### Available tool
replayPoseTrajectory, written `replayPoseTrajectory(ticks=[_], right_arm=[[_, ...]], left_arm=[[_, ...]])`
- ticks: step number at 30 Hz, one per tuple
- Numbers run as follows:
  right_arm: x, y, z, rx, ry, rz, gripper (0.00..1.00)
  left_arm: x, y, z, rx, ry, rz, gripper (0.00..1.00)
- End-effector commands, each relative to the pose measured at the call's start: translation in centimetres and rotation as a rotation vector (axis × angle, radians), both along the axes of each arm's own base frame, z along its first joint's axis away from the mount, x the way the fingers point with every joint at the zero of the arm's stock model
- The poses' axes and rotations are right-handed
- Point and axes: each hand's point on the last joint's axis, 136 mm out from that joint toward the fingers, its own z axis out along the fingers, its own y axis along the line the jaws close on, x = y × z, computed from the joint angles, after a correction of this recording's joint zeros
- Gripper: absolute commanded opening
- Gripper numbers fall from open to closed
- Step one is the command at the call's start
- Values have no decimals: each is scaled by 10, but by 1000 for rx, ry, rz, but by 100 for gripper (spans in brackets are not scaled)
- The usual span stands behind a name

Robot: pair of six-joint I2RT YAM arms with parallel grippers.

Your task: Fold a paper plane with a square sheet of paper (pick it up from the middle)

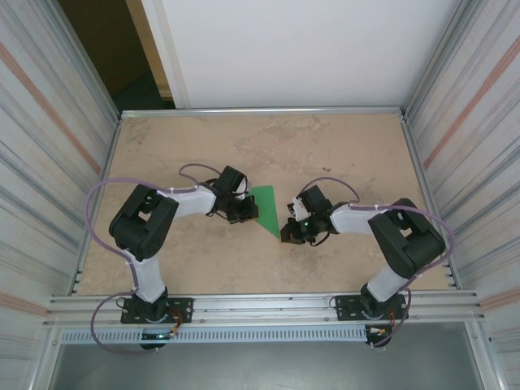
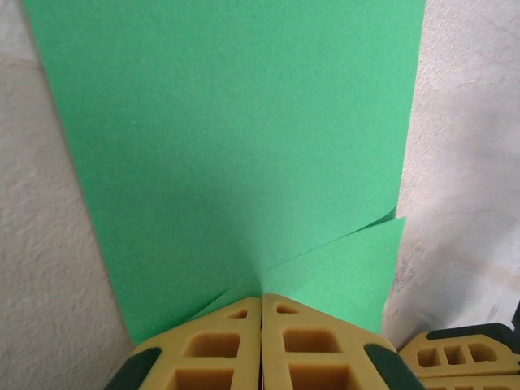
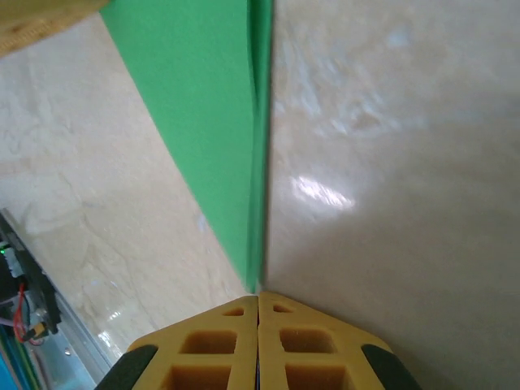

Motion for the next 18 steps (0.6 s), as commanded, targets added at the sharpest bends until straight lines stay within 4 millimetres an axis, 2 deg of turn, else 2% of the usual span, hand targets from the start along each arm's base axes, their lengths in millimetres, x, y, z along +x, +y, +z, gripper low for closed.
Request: replayPoseTrajectory(ticks=[1,4,6,8,12,15,18], right_arm=[[2,-4,20,-55,-46,-33,9],[23,1,48,-66,-177,-90,15],[33,5,66,-53,-262,-117,18],[39,10,79,-33,-328,-130,25],[47,17,90,-37,-376,-152,36],[53,26,90,-18,-360,-155,37],[55,38,87,0,-344,-125,37]], left_arm=[[4,1,1,19,17,2,10],[17,-15,43,-82,-57,2,13],[24,-17,67,-134,-103,27,19],[27,-13,80,-164,-127,57,24],[29,11,84,-200,-151,138,35],[26,30,77,-217,-144,192,41],[21,41,71,-231,-128,209,44]])
